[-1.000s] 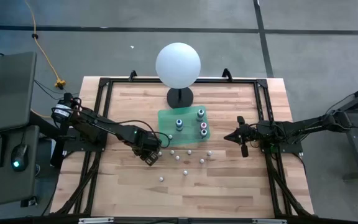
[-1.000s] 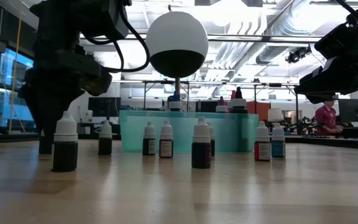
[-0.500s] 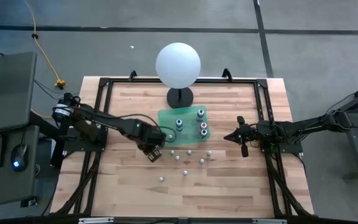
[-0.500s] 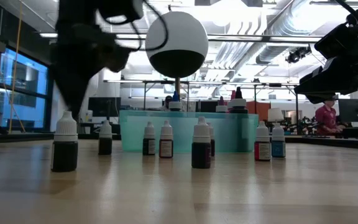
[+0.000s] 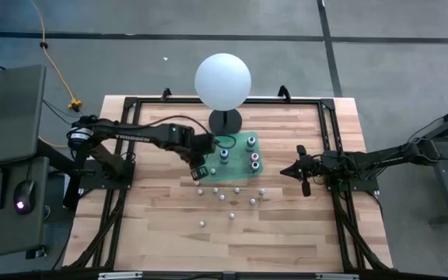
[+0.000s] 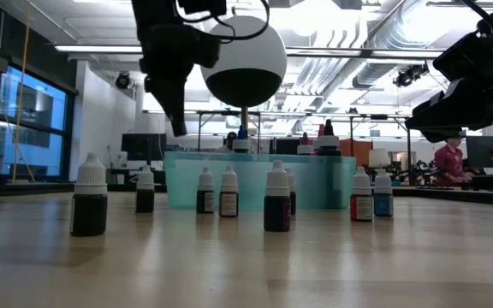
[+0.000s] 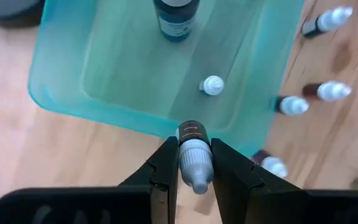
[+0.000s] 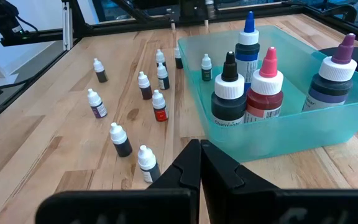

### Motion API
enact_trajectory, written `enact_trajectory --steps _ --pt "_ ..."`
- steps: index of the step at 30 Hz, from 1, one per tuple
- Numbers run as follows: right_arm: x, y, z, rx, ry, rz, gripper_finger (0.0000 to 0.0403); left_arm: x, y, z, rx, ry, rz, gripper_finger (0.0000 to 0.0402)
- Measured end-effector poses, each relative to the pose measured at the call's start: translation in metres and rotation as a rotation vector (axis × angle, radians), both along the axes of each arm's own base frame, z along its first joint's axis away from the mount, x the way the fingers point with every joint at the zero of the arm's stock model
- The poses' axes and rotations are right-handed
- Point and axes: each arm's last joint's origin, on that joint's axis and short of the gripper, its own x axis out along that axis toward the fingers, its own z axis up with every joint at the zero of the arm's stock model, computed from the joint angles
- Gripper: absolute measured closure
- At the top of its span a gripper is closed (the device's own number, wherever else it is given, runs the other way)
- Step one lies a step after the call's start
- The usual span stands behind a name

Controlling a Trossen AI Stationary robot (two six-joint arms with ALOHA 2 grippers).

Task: Pick & Place food coloring
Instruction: Put the small brown food coloring bottle into the bin

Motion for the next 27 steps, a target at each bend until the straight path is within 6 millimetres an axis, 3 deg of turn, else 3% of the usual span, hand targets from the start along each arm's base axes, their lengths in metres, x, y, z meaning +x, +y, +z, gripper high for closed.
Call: enact_trajectory --steps 10,27 --pt "0.0 0.0 0.0 0.0 0.0 0.0 0.0402 0.005 0.023 0.002 0.073 -0.054 -0.275 0.0334" --pt "0.0 0.0 0.0 0.0 -0.003 0.0 0.0402 0.035 0.029 -0.057 0.098 0.091 -0.419 0.0335"
